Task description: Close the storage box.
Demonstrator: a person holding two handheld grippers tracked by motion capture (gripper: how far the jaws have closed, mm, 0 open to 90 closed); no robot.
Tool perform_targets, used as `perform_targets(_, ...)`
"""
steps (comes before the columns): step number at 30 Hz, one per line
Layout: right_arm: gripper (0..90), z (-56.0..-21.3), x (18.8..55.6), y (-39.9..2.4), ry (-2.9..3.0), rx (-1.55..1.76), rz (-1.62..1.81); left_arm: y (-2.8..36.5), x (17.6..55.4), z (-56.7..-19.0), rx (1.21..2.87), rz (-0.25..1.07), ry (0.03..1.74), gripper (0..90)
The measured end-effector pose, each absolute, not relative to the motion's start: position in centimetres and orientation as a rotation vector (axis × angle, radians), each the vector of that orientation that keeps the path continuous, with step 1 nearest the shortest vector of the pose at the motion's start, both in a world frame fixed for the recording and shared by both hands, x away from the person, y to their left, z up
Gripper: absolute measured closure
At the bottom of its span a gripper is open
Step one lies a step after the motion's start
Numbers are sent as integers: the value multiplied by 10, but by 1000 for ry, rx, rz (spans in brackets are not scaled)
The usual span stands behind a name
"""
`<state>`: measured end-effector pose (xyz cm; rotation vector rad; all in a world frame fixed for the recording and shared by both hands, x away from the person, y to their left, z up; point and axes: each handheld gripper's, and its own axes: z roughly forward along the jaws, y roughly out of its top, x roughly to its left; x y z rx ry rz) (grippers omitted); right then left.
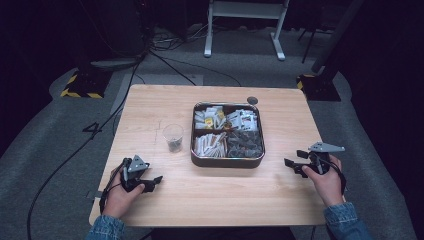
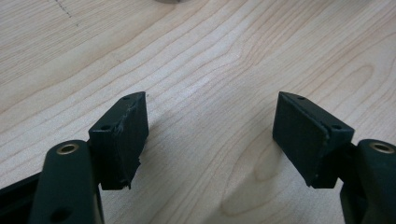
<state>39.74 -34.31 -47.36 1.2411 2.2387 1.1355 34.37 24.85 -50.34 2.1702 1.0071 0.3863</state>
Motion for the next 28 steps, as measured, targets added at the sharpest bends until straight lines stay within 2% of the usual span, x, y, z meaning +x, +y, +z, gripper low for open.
perform_targets(13, 258, -503, 379, -352, 2290, 1199, 1083, 249, 344, -503, 2172, 384, 1007, 274)
perform_targets(17, 223, -503, 377, -353, 2294, 1181, 1045, 249, 344, -503, 2172, 384, 1007, 274)
perform_targets(20, 150, -504, 377, -351, 2316, 1152, 1008, 249, 344, -503, 2172, 385, 1007, 274)
perform_targets(23, 114, -504, 376, -349, 2291, 1185, 990, 248, 344, -503, 2172, 386, 1008, 274)
perform_targets(28, 95, -504, 376, -349, 2277, 1215, 977, 248, 344, -503, 2172, 385, 1007, 274)
